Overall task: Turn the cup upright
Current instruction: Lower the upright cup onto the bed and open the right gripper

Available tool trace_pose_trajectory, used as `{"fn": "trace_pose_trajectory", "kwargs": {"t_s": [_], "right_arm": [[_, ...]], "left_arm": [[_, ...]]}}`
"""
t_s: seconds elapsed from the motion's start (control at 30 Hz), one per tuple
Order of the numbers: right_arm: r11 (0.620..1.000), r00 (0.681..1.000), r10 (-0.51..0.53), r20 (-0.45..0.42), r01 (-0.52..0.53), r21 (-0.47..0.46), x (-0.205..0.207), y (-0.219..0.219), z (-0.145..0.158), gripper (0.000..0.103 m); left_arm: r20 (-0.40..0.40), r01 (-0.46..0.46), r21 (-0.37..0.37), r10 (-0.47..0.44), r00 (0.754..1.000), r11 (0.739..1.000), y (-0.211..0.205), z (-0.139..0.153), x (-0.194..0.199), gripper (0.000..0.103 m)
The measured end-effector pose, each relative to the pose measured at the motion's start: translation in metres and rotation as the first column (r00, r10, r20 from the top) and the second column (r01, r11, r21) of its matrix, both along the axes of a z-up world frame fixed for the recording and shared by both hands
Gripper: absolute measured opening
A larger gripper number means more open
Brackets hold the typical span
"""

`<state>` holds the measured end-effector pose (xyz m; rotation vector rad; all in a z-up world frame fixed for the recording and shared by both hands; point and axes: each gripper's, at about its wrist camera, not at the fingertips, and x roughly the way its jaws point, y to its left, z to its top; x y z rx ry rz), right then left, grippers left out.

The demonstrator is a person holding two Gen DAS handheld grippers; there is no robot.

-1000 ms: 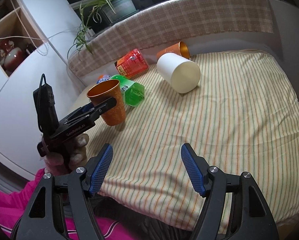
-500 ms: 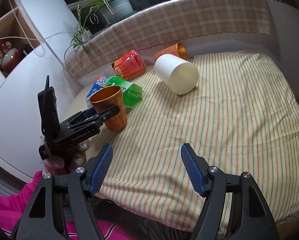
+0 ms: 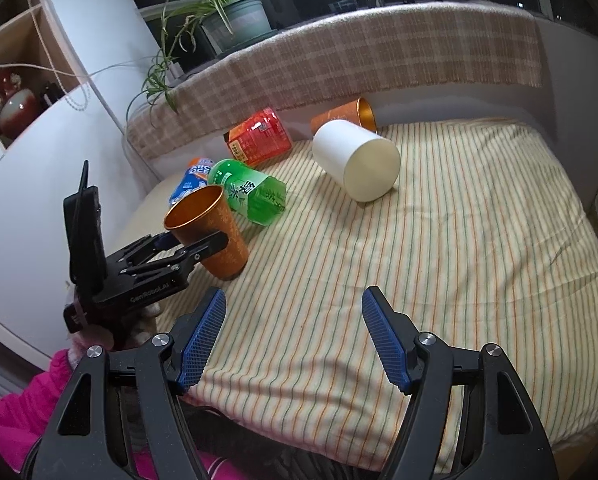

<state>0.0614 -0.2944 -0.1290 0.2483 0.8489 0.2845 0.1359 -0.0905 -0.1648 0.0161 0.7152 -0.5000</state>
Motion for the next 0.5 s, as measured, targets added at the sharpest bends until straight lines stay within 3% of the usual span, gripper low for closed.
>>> {"fn": "trace_pose_trajectory", "kwargs": {"t_s": [0.13,0.2,0.27,0.5], "right_arm": [[1.000,1.000,-0.005,0.003,0.005,0.007,0.000,0.001,0.000,0.070],[1.000,1.000,-0.006,0.004,0.006,0.010,0.000,0.002,0.000,0.070],[1.000,1.000,-0.008,0.006,0.008,0.013,0.000,0.003,0.001,0.070],[0.999,1.000,-0.019,0.024,0.019,0.031,-0.005,0.006,0.004,0.070]], "left_arm": [[0.008,0.013,0.010,-0.013,1.000,1.000,0.001,0.002,-0.005,0.067],[0.023,0.009,0.023,-0.009,1.000,1.000,0.002,0.004,-0.009,0.080],[0.036,0.009,0.019,-0.009,0.999,1.000,0.004,0.007,-0.012,0.085],[0.069,-0.020,0.005,0.020,0.997,1.000,0.017,0.019,-0.028,0.091]]}}
